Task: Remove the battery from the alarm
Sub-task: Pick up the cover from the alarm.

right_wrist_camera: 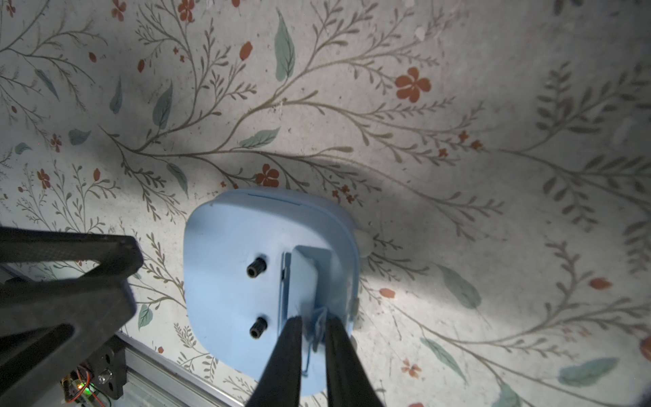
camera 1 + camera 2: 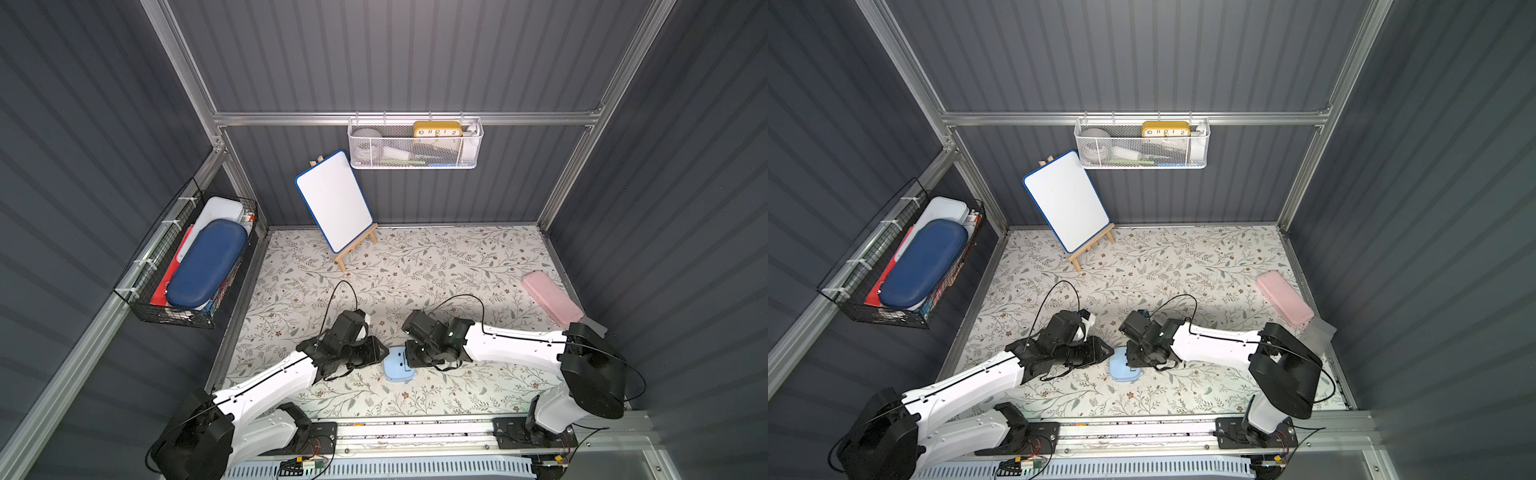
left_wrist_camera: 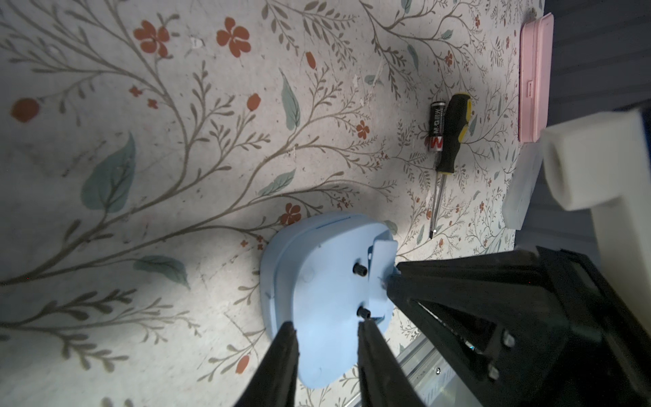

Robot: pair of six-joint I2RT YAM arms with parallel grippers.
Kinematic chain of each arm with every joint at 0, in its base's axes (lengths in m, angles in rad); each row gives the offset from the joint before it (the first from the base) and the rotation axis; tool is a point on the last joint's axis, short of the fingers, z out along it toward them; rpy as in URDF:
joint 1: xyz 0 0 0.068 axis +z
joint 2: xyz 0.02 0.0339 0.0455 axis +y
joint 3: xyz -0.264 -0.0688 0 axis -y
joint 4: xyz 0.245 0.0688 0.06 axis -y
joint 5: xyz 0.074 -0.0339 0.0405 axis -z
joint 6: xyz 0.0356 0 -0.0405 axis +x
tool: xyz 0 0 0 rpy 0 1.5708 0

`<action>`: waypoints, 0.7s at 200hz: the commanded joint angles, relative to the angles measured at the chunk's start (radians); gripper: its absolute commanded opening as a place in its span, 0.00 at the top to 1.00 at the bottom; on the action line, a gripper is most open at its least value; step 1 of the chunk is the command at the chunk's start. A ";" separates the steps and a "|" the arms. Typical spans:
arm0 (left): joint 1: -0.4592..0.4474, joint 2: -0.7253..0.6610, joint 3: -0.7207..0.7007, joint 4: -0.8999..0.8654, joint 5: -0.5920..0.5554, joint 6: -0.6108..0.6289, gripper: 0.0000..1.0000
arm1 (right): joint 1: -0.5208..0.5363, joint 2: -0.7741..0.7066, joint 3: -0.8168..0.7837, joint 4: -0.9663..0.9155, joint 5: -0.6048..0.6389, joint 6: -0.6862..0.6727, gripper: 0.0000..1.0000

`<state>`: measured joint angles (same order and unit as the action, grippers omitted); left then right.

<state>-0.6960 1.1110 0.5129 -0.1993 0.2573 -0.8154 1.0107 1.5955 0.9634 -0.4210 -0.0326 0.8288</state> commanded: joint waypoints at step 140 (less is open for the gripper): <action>-0.007 -0.018 0.000 0.002 -0.015 0.004 0.66 | 0.005 0.001 0.017 -0.062 0.051 -0.024 0.98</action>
<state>-0.6960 1.1049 0.5129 -0.1989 0.2558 -0.8154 1.0115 1.6066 0.9760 -0.4248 -0.0219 0.8207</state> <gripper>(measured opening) 0.342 0.078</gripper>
